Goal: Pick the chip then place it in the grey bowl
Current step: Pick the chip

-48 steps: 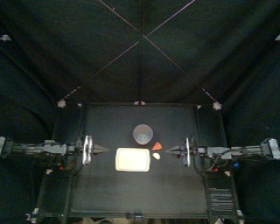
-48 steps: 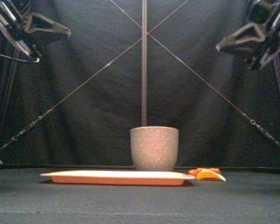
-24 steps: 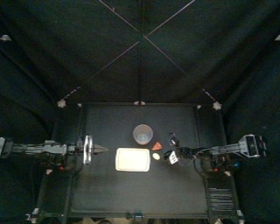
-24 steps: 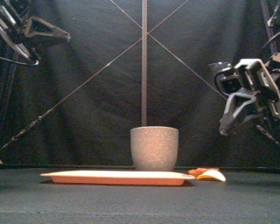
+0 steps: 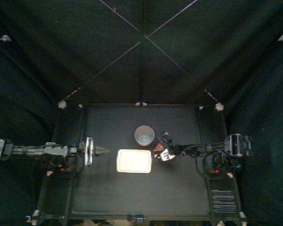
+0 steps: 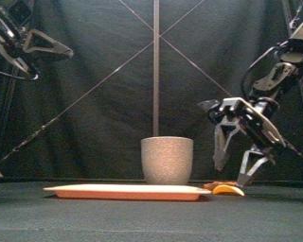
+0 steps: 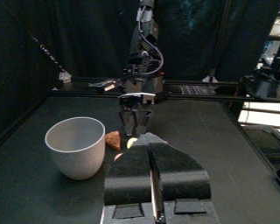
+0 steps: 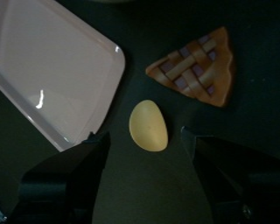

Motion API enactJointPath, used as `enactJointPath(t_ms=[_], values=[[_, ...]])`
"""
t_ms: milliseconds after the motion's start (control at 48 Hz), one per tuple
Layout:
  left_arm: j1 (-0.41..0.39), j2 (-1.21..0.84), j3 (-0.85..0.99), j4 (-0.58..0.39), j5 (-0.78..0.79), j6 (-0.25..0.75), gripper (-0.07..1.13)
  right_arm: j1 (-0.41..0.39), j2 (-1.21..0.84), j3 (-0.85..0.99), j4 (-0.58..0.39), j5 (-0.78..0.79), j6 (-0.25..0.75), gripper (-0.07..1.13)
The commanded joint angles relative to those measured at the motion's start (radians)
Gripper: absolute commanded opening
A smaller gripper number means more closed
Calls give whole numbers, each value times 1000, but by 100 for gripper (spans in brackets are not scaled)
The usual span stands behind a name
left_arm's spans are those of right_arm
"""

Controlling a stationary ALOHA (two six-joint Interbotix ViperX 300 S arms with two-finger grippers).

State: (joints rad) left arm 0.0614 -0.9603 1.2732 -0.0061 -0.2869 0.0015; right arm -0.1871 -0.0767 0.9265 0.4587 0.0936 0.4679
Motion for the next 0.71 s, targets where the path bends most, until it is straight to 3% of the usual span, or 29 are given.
enactJointPath(t_ms=[21, 396, 708], values=[[2, 5, -12, 3, -5, 0, 7, -6, 18, -35, -2, 21, -2, 97], [3, 5, 3, 0, -5, -2, 7, -6, 84, -77, -17, 40, 0, 93], [3, 0, 6, -2, -5, -2, 7, -6, 75, -75, -17, 97, 3, 63]])
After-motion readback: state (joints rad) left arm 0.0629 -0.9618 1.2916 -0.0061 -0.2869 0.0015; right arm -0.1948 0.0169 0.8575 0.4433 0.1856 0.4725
